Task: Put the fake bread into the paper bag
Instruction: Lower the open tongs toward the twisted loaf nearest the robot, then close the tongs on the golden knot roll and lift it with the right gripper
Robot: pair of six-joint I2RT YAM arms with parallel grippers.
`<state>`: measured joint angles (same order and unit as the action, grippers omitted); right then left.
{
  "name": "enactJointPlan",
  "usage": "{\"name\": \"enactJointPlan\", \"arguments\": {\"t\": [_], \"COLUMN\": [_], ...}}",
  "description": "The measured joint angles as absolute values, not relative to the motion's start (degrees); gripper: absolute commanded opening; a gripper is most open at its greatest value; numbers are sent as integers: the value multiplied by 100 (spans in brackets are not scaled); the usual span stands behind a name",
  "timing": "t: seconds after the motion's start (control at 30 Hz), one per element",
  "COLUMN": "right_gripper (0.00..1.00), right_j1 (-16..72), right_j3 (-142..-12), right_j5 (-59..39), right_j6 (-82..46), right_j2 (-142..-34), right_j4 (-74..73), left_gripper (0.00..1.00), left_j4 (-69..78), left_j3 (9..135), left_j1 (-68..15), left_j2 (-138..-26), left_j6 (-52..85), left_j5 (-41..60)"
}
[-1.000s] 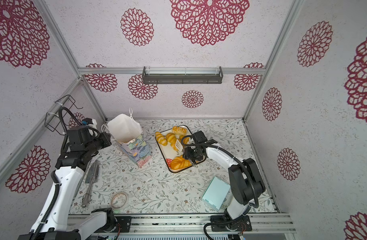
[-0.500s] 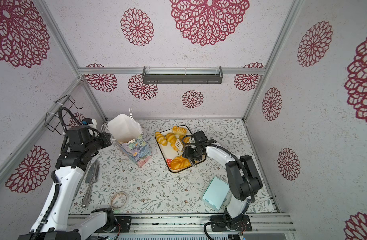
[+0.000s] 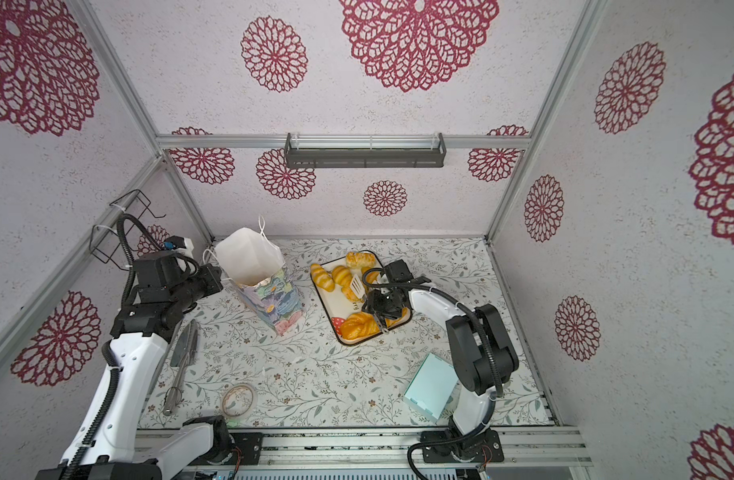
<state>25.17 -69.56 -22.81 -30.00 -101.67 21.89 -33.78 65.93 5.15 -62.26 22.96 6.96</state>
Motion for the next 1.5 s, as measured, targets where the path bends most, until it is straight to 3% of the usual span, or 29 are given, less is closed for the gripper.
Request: {"name": "enactJointPlan", "arguments": {"t": [0.53,1.5], "right_gripper": [35,35], "right_j1": [2499,2532], "right_j3": [-7028,-7395], "right_j5": [-2228,-2180], "right_j6": [-2934,-2910], "right_j2": [-10169,-9358], "right_j4": [2362,2757], "left_gripper": [13,13], "left_j4": [-3378,-3376], "left_j3": [6593,6593], "left_j1": [519,530], "left_j2": [-6226,-6226], "left_j6": [2296,2298], "left_j5": [690,701]}}
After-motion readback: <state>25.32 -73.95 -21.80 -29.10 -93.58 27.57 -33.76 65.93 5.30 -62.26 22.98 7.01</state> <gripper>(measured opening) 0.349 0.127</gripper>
